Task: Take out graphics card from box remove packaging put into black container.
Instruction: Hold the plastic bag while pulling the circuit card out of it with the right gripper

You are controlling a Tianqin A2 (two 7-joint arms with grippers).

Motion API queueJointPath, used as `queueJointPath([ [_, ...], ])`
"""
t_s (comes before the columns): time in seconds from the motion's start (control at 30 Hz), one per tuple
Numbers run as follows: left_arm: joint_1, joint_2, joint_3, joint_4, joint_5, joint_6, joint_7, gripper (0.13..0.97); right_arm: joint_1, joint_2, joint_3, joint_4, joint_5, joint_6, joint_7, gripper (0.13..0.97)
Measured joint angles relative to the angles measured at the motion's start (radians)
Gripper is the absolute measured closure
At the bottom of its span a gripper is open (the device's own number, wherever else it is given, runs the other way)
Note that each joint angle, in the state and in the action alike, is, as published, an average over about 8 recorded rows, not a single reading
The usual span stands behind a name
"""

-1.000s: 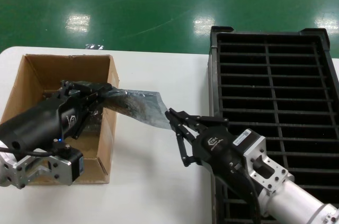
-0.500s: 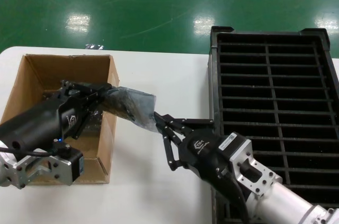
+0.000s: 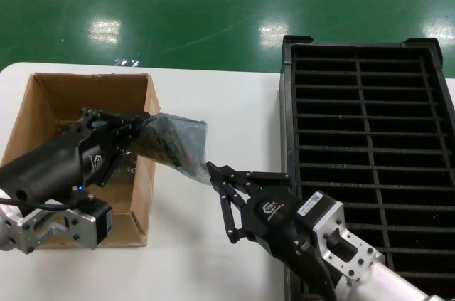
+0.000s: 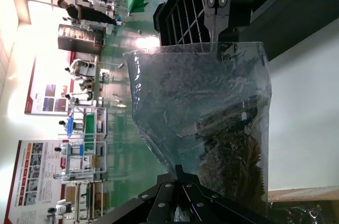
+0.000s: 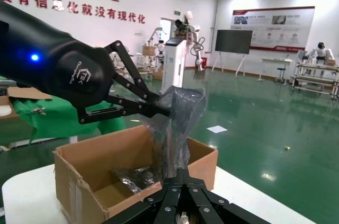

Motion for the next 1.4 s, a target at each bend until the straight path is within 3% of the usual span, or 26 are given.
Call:
queueJointPath([
  [1.4, 0.000, 0.000, 0.000, 0.000, 0.000, 0.000, 0.000, 0.958, -0.036, 0.049, -0.009, 0.122, 0.161, 0.085, -0.167, 0.961],
])
